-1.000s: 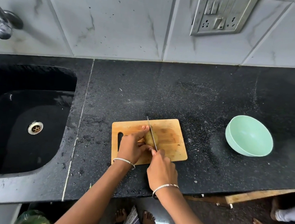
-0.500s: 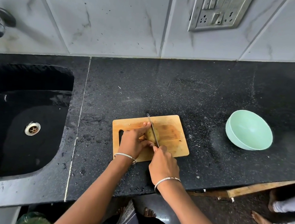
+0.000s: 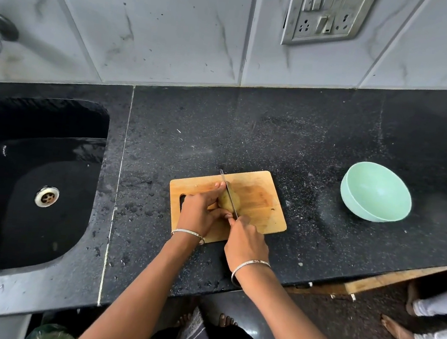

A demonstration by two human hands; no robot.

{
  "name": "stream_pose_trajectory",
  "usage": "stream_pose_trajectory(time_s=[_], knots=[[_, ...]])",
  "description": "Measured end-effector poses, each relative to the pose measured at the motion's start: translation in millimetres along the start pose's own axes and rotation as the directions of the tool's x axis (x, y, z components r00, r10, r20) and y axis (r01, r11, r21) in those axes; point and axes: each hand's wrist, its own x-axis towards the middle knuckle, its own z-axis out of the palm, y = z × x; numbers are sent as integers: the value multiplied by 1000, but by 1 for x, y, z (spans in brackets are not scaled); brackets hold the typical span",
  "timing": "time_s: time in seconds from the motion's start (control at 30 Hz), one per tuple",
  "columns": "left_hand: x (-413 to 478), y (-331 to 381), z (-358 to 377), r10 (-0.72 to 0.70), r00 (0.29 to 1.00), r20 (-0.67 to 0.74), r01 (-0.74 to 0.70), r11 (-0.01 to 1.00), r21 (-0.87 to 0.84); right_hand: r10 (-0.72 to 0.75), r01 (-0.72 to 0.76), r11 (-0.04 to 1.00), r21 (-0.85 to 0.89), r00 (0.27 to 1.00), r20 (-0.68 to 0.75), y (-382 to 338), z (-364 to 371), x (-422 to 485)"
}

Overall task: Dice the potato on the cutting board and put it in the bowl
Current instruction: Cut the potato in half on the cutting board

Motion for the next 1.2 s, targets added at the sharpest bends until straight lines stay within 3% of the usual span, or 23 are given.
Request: stream_pose_trajectory(time_s=[0.33,0.57,0.93,1.2], knots=[[-3,1,-2,-6,1000,7,6,999,-50,29,-31,999,34,999,46,-1,3,8],[1,-5,1,-110,991,75,120,981,-155,28,-29,999,15,996,87,3,-3,2],[-6,-5,2,-65,998,-16,62,987,-146,68,-70,997,14,990,121,-2,9,8],[-6,-12,6,-78,997,12,78,977,-200,62,-68,996,51,991,119,2,8,3]])
